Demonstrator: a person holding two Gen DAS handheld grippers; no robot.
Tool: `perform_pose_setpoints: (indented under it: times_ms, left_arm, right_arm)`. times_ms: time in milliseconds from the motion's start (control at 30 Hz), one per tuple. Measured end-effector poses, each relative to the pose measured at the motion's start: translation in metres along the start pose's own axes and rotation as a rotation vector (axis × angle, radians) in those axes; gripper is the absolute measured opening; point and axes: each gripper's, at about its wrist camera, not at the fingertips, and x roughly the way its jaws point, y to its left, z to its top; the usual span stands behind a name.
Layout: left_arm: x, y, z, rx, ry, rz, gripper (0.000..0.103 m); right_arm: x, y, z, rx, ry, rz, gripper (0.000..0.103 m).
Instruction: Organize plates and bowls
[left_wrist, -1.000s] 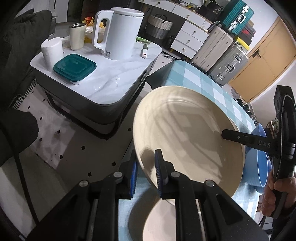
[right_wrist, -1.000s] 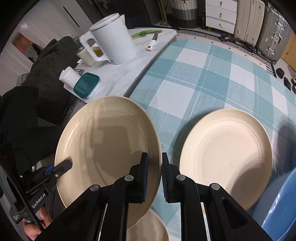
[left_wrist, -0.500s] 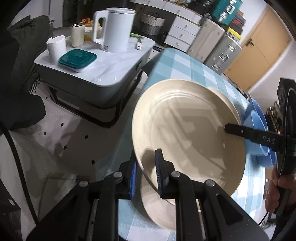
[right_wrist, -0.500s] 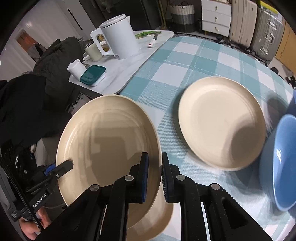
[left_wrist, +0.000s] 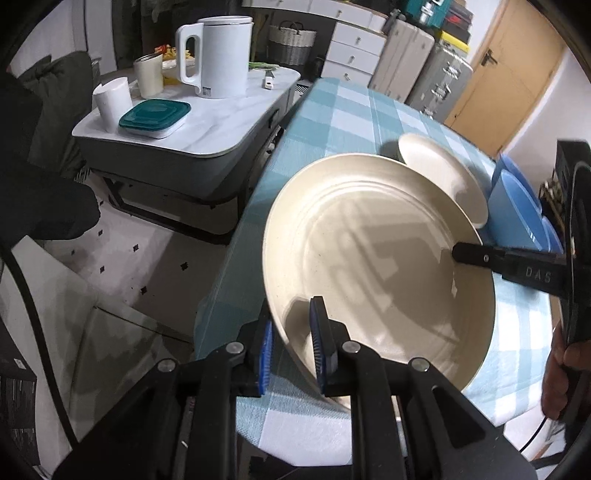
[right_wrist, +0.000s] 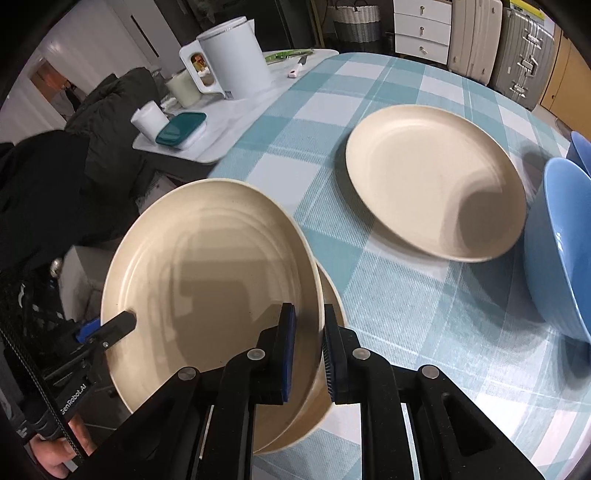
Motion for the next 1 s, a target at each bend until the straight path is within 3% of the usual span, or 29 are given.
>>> perform_pose_setpoints:
  times_ms: [300,633,767,867,1000]
  left_arm:
    - [0.010,-0.014,-0.021,0.086,-0.006,0.079,0.017]
    - [0.013,-0.020,-0.028,0.126,-0.019,0.115,0.019]
    - [0.017,-0.022,-0.029,0.136,-0.013,0.110,0.020]
    - [0.021,-0.031,-0.032,0.192,-0.012,0.164,0.021]
    - [0.021,-0.029,-0.031,0.178,-0.008,0.145,0.021]
  right_arm:
    - [0.008,-0.004,-0.018,-0.050,0.004,-0.038,0.014]
    - [0.005,-0.001,-0.023,-0.088,-0.017,-0.065,0.014]
    - [0.003,-0.001,-0.023,-0.103,-0.026,-0.113,0.014]
    - [0.001,-0.003,-0.025,-0.104,-0.034,-0.120,0.014]
    - [-0.003,-0.007,-0.024,-0.085,-0.044,-0.099,0.014]
